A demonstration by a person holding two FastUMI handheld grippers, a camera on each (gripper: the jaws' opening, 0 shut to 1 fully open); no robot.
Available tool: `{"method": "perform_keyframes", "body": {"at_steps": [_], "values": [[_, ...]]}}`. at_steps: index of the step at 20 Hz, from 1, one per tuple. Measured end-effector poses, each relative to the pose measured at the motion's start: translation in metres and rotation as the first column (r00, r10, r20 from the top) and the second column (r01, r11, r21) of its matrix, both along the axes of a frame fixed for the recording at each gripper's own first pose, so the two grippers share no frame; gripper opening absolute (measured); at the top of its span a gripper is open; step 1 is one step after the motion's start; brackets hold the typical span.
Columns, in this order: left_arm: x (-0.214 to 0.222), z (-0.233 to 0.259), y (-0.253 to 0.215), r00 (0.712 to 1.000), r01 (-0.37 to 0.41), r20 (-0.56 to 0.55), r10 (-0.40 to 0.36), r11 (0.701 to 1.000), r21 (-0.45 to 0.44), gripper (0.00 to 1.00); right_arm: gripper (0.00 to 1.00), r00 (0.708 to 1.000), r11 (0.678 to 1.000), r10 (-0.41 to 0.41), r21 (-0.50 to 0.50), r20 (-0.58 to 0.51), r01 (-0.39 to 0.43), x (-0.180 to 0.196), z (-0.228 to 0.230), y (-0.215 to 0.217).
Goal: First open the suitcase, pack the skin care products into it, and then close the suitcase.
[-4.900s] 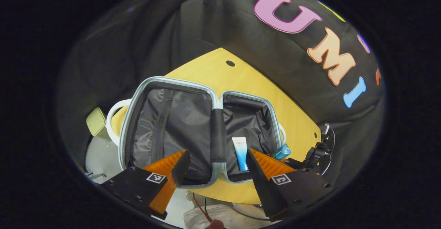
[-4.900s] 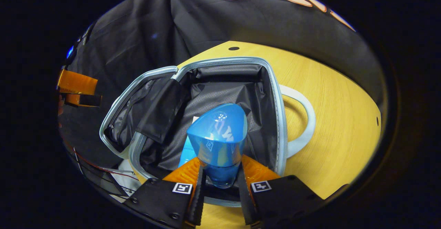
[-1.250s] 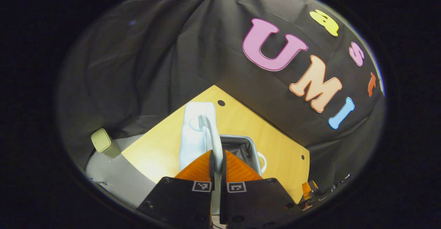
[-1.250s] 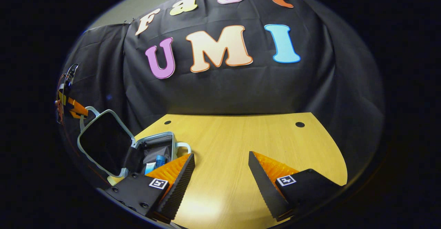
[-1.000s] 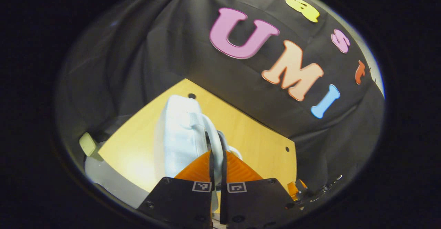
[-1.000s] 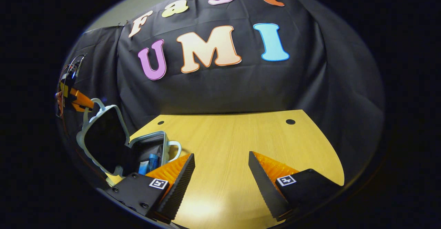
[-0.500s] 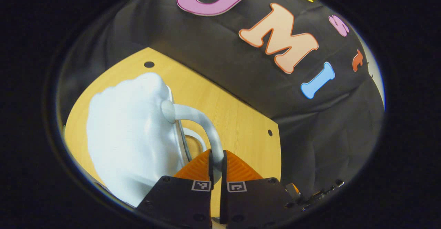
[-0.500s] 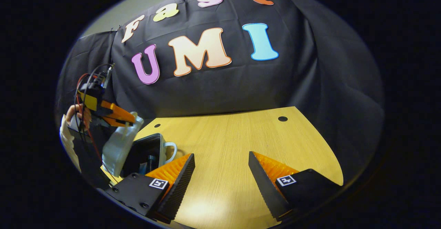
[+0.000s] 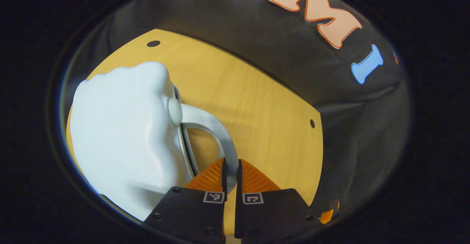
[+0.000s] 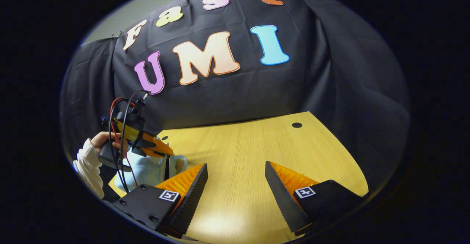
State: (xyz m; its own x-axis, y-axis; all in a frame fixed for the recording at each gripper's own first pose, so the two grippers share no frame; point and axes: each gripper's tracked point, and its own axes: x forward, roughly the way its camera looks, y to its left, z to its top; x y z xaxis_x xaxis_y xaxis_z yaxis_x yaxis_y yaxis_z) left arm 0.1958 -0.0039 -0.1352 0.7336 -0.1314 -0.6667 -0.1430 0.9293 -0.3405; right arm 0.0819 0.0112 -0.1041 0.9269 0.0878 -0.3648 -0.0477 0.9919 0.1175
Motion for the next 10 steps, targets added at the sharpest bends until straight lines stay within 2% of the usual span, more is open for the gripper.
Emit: {"method": "perform_keyframes", "body": {"at_steps": [3,4,5,6,7,10], "values": [[0.004,-0.003,-0.001,1.000,-0.010,-0.006,0.010,1.000,-0.001,0.08,0.98,1.000,1.000,-0.014,0.001,0.006,0.014,-0.004,0.003,-0.005],[0.001,0.001,0.001,1.000,-0.016,0.000,0.016,1.000,-0.001,0.12,0.98,1.000,1.000,-0.017,0.003,0.008,0.017,-0.004,0.004,-0.006],[0.001,0.005,-0.002,1.000,-0.009,0.024,0.010,1.000,-0.021,0.12,0.98,1.000,1.000,-0.017,0.004,0.011,0.017,-0.004,0.006,-0.007],[0.001,0.010,-0.004,0.999,-0.009,0.037,0.010,1.000,-0.015,0.24,0.98,1.000,1.000,-0.017,0.004,0.015,0.017,-0.004,0.008,-0.009],[-0.003,0.013,-0.005,0.999,0.000,0.044,0.000,1.000,0.003,0.29,0.98,1.000,1.000,-0.016,0.005,0.020,0.016,-0.003,0.010,-0.011],[-0.018,0.021,-0.001,0.997,-0.008,0.072,0.004,0.998,0.060,0.81,0.98,0.999,1.000,-0.011,0.010,0.034,0.011,-0.002,0.019,-0.013]]}}
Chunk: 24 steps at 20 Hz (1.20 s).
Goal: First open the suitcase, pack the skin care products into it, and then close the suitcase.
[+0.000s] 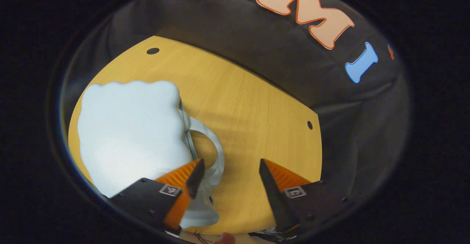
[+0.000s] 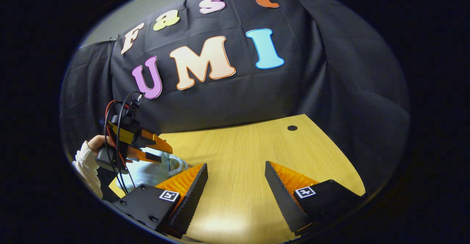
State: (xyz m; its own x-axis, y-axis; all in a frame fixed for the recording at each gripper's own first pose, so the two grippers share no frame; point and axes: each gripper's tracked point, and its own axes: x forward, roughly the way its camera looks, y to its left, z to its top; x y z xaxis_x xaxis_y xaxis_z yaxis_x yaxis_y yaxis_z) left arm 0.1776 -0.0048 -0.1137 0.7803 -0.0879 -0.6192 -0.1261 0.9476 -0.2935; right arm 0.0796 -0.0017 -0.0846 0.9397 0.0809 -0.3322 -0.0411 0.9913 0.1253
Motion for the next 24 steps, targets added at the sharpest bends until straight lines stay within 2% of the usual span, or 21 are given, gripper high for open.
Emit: {"method": "perform_keyframes", "body": {"at_steps": [1,3,6,9,12,19,20,21,23,24], "values": [[-0.009,0.006,0.004,1.000,-0.008,0.007,0.008,1.000,0.029,0.98,0.98,1.000,1.000,0.002,0.004,0.014,-0.002,0.000,0.006,0.000],[-0.023,0.017,0.007,0.999,-0.025,0.042,0.022,0.996,0.083,0.97,0.98,0.999,1.000,0.008,0.018,0.034,-0.009,0.001,0.016,0.001],[-0.041,0.037,-0.002,0.992,-0.023,0.130,0.003,0.988,0.153,0.97,0.98,0.998,1.000,0.019,0.024,0.061,-0.020,-0.003,0.027,0.001],[-0.057,0.053,-0.013,0.971,-0.006,0.235,-0.049,0.974,0.226,0.97,0.98,0.995,0.999,0.036,0.028,0.090,-0.039,-0.006,0.039,0.004],[-0.078,0.050,-0.030,0.963,0.033,0.254,-0.094,0.972,0.232,0.96,0.98,0.993,0.998,0.049,0.027,0.111,-0.053,-0.006,0.047,0.006],[-0.107,0.050,-0.040,0.957,0.064,0.259,-0.132,0.964,0.257,0.96,0.98,0.991,0.997,0.059,0.040,0.120,-0.064,-0.014,0.050,0.008],[-0.109,0.051,-0.039,0.957,0.064,0.258,-0.135,0.962,0.264,0.96,0.94,0.991,0.997,0.058,0.037,0.120,-0.063,-0.016,0.049,0.008],[-0.110,0.051,-0.038,0.957,0.066,0.256,-0.137,0.961,0.268,0.96,0.98,0.991,0.997,0.057,0.036,0.121,-0.062,-0.017,0.050,0.007],[-0.114,0.049,-0.040,0.958,0.078,0.245,-0.147,0.960,0.270,0.94,0.98,0.991,0.998,0.052,0.038,0.121,-0.057,-0.018,0.051,0.009],[-0.115,0.049,-0.040,0.957,0.084,0.246,-0.156,0.957,0.277,0.96,0.98,0.991,0.998,0.049,0.041,0.123,-0.055,-0.020,0.051,0.010]]}}
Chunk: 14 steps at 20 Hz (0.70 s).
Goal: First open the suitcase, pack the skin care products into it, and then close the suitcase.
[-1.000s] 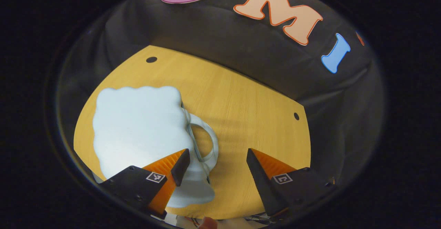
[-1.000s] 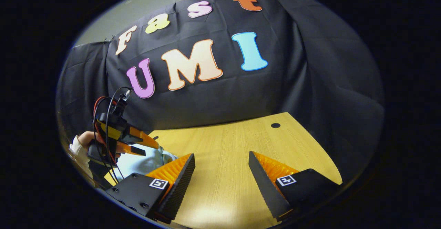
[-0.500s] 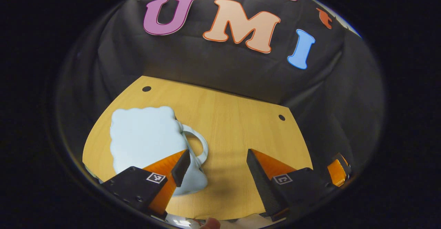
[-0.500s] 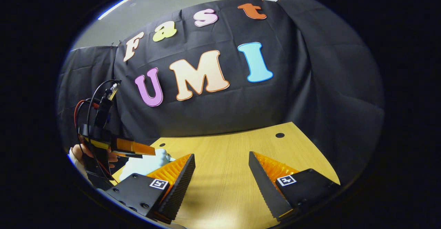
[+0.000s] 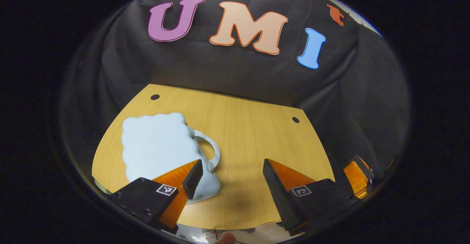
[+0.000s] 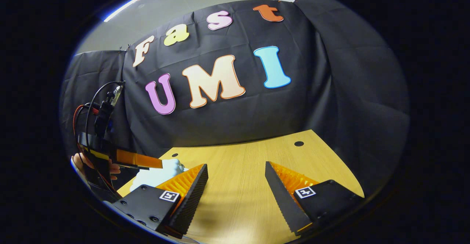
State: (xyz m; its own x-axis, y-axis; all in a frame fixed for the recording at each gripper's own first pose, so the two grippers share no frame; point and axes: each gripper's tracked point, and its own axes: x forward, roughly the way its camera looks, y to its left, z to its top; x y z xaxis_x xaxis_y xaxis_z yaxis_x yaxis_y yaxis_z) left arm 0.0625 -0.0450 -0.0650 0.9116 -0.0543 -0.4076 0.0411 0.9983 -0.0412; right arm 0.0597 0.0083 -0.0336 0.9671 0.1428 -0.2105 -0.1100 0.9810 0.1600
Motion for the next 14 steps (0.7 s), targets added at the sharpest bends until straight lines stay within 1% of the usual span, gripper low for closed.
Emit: {"method": "perform_keyframes", "body": {"at_steps": [3,14], "values": [[-0.001,-0.004,0.001,1.000,0.010,-0.009,-0.009,1.000,0.019,0.96,0.98,1.000,1.000,-0.008,0.002,0.003,0.008,-0.002,0.001,0.002],[-0.007,-0.013,-0.001,0.998,0.050,-0.051,-0.048,0.998,0.033,0.96,0.98,1.000,1.000,-0.031,0.001,0.003,0.031,-0.011,0.001,0.004]]}}
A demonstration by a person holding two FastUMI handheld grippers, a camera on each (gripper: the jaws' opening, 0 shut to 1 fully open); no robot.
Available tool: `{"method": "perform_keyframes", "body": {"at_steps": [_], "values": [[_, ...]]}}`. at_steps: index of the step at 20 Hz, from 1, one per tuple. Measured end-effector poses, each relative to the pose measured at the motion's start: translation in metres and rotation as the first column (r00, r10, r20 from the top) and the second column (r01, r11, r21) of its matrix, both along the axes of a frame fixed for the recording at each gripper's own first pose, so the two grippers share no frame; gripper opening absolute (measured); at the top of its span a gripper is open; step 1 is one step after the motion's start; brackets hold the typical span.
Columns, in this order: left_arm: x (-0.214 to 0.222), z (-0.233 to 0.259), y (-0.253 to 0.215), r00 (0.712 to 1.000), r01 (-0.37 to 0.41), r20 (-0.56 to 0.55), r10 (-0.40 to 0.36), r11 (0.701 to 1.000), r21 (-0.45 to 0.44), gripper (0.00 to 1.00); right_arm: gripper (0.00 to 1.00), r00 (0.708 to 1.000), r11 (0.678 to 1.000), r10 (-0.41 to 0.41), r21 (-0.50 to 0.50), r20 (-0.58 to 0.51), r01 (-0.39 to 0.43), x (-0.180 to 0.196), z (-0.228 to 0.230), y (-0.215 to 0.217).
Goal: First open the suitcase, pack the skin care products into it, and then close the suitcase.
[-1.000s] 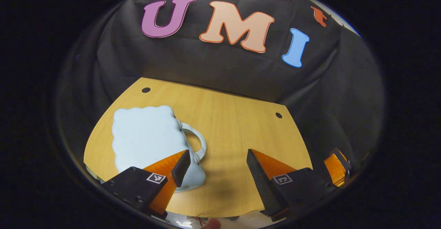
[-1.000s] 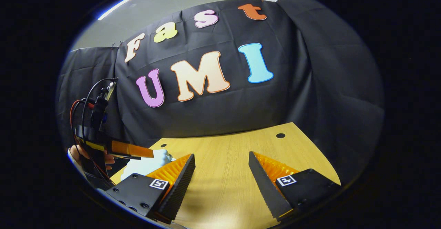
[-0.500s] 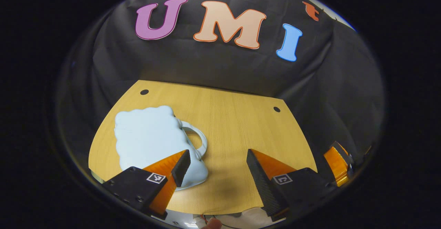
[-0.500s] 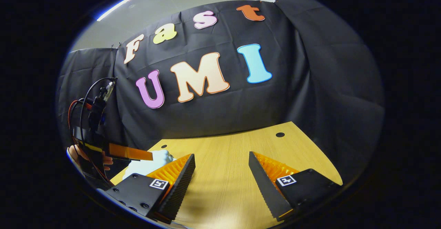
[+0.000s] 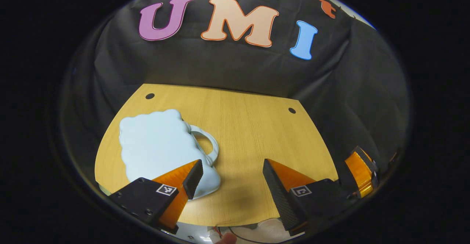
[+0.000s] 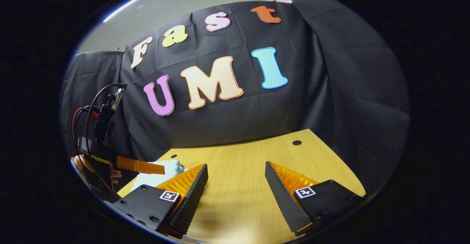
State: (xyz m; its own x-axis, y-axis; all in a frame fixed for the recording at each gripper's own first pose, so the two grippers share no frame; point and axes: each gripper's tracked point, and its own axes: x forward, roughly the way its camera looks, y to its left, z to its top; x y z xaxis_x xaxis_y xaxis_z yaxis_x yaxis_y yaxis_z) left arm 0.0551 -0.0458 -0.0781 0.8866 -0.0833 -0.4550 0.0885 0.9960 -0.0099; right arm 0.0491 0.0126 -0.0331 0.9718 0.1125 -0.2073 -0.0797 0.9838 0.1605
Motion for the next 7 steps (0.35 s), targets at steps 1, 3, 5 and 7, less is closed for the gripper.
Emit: {"method": "perform_keyframes", "body": {"at_steps": [1,3,5,7], "values": [[-0.0005,-0.0010,-0.0004,1.000,0.001,-0.004,-0.001,1.000,0.000,0.96,0.98,1.000,1.000,-0.002,0.001,0.000,0.002,-0.0005,0.0007,0.0003],[-0.0018,-0.0037,-0.0009,1.000,0.005,-0.013,-0.005,1.000,0.001,0.96,0.98,1.000,1.000,-0.007,0.001,-0.004,0.007,-0.0025,0.0000,-0.0004],[-0.0039,-0.0039,-0.0015,1.000,0.008,-0.018,-0.008,1.000,0.003,0.96,0.98,1.000,1.000,-0.011,-0.001,-0.004,0.011,-0.0033,-0.0003,-0.0001],[-0.0034,-0.0049,-0.0012,1.000,0.011,-0.021,-0.011,1.000,0.003,0.97,0.97,1.000,1.000,-0.018,-0.001,-0.004,0.018,-0.0049,-0.0008,-0.0004]]}}
